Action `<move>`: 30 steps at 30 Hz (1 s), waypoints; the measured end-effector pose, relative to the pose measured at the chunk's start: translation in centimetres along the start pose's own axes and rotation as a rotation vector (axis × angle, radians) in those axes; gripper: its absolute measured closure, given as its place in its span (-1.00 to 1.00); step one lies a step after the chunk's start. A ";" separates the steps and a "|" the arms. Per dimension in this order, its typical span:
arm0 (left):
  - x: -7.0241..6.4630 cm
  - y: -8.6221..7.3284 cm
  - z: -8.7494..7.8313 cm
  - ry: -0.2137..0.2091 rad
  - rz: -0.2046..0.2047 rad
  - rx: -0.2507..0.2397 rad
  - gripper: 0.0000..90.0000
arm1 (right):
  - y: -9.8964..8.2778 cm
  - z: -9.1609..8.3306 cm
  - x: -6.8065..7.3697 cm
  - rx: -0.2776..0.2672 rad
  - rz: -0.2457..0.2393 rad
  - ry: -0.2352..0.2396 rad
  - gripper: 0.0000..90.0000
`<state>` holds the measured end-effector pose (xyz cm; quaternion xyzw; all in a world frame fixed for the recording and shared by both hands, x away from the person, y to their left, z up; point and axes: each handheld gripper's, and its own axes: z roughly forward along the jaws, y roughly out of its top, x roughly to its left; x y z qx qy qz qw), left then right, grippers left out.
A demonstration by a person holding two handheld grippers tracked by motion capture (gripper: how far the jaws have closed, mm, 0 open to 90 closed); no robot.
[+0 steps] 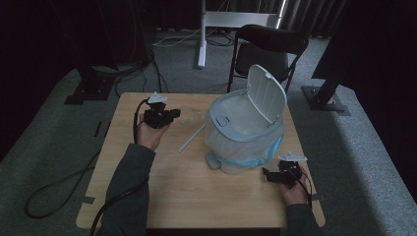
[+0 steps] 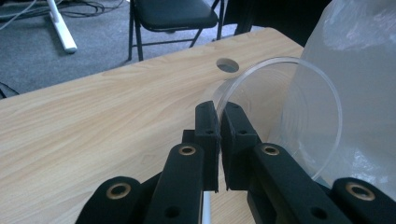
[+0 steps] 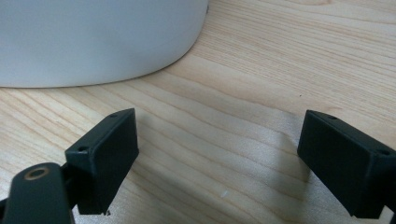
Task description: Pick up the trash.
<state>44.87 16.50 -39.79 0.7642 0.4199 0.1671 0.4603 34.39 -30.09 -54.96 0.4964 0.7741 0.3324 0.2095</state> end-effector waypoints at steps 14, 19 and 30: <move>-0.6 1.3 -1.7 0.010 0.025 -0.046 0.92 | 0.0 0.0 0.0 0.000 0.000 0.000 -0.75; -1.1 1.9 -2.4 0.009 0.038 -0.069 0.92 | 0.0 0.0 0.0 0.000 0.000 0.000 -0.75; -2.1 3.3 -3.8 0.002 0.063 -0.117 0.92 | 0.0 0.0 0.0 0.000 0.000 0.000 -0.75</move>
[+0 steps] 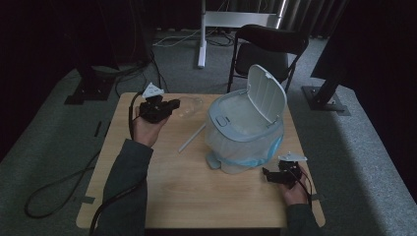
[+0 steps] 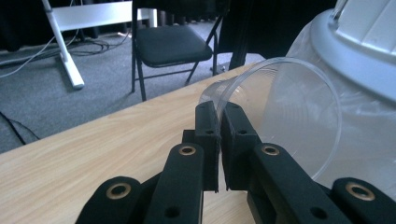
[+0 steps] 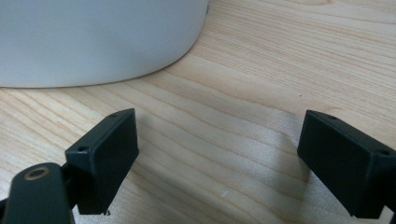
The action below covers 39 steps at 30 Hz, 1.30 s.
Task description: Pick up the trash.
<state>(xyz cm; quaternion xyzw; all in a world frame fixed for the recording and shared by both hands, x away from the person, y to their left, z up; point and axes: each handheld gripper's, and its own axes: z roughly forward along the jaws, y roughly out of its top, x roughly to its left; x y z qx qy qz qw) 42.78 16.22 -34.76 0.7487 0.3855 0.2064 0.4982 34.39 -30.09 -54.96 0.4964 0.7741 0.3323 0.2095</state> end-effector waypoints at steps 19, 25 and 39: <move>-1.6 2.1 -1.7 -0.016 0.034 -0.074 0.92 | 0.0 0.0 0.0 0.000 0.000 0.000 -0.75; -2.2 2.5 -2.1 -0.032 0.049 -0.093 0.92 | 0.0 0.0 0.0 0.000 0.000 0.000 -0.75; -3.4 3.2 -2.1 -0.070 0.065 -0.111 0.91 | 0.0 0.0 0.0 0.000 0.000 0.000 -0.75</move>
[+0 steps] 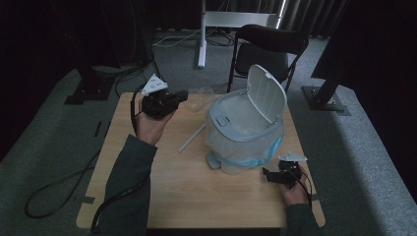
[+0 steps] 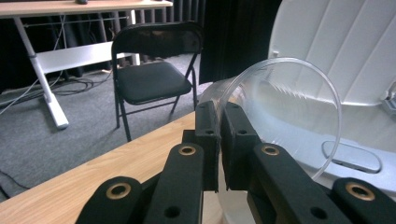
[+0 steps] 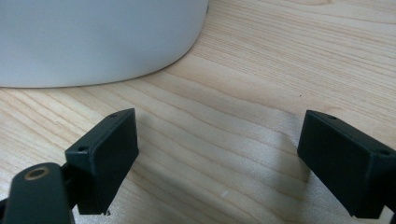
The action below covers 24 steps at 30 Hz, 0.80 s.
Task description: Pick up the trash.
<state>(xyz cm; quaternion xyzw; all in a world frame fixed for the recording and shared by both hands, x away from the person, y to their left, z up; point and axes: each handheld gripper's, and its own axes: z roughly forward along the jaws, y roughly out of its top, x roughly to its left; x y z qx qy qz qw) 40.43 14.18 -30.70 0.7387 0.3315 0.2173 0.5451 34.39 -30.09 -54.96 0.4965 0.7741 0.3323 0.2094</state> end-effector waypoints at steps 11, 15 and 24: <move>-1.1 0.5 0.4 -0.024 0.019 -0.010 0.91 | 0.0 0.0 0.0 0.000 0.000 0.000 -0.75; -1.4 0.8 0.4 -0.027 0.026 -0.020 0.91 | 0.0 0.0 0.0 0.000 0.000 0.000 -0.75; -2.2 1.4 0.6 -0.040 0.039 -0.035 0.91 | 0.0 0.0 0.0 0.001 -0.001 0.000 -0.75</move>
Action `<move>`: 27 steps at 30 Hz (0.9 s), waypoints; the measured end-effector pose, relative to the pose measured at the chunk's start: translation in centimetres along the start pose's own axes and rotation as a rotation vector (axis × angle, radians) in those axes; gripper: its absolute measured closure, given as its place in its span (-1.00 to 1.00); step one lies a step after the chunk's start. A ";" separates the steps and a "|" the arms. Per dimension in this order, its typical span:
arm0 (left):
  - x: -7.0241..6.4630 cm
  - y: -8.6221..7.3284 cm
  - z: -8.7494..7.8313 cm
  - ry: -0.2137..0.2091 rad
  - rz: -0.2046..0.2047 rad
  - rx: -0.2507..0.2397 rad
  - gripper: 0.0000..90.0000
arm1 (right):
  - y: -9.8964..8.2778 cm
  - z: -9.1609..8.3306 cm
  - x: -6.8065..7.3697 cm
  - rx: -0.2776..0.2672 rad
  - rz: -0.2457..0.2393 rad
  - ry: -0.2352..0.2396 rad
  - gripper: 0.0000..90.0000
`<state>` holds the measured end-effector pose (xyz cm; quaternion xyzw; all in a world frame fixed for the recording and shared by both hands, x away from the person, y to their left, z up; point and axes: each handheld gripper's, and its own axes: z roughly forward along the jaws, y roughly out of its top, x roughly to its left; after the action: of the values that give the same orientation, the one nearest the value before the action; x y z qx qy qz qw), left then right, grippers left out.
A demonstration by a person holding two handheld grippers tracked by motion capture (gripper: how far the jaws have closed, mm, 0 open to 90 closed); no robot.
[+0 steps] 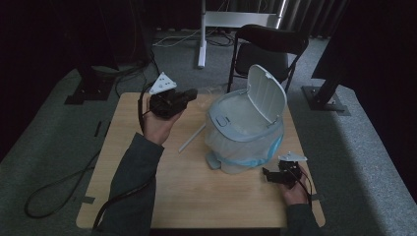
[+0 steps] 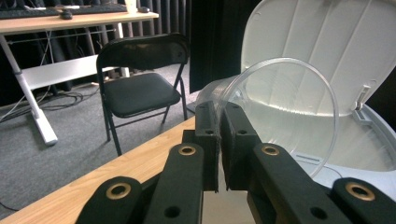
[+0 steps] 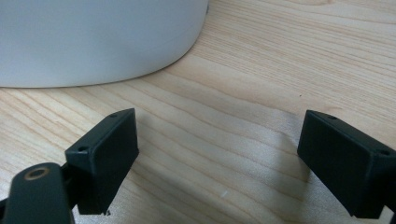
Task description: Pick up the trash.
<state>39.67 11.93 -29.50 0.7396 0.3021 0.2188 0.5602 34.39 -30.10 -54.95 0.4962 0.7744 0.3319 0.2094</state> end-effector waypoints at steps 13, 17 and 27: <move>-1.0 0.6 0.7 -0.032 0.017 -0.021 0.91 | 0.0 0.0 0.0 0.000 0.000 0.000 -0.75; -1.3 0.8 0.9 -0.041 0.015 -0.026 0.91 | 0.0 0.0 0.0 0.000 0.000 0.000 -0.75; -1.9 1.2 1.7 -0.057 0.011 -0.030 0.91 | 0.0 0.0 0.0 0.000 0.000 0.000 -0.75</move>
<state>39.64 9.20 -28.82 0.7385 0.2788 0.2053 0.5785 34.38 -30.10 -54.95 0.4964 0.7744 0.3319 0.2092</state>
